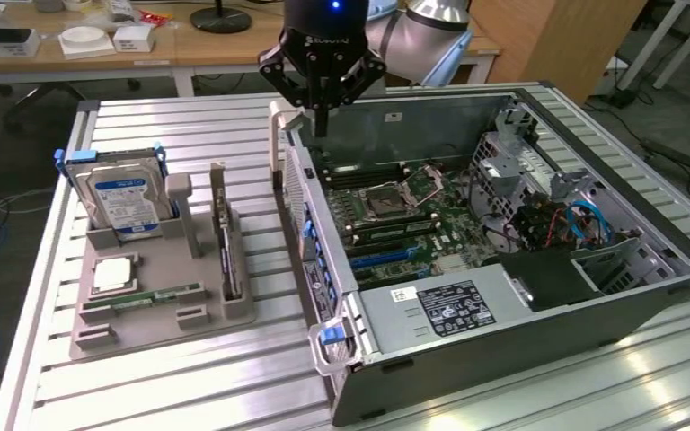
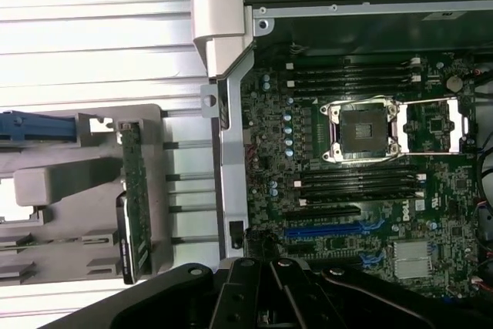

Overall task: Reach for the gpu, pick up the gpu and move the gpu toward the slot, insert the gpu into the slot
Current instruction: 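Reach for the gpu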

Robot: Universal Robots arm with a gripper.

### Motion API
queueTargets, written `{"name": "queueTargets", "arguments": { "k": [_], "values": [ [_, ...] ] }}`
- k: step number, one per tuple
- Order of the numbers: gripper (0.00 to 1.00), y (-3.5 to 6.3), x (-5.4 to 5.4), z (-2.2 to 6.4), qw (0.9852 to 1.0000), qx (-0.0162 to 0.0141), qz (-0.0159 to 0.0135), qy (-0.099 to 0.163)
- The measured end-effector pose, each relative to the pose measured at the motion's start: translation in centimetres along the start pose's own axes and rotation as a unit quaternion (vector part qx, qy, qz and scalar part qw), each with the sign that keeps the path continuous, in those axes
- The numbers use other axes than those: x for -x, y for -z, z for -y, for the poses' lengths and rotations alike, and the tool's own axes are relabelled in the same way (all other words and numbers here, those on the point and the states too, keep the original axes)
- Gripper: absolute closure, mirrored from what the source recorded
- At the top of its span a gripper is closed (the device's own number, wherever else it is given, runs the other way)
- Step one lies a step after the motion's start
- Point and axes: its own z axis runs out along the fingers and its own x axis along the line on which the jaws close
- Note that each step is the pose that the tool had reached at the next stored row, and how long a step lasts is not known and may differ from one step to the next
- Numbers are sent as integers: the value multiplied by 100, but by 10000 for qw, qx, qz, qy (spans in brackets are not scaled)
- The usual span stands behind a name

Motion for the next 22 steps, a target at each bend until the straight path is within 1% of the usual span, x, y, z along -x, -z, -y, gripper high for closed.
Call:
{"name": "queueTargets", "arguments": {
  "k": [22],
  "values": [
    [90, 6, -198, 25, 10000, 0, 0, 0]
  ]
}}
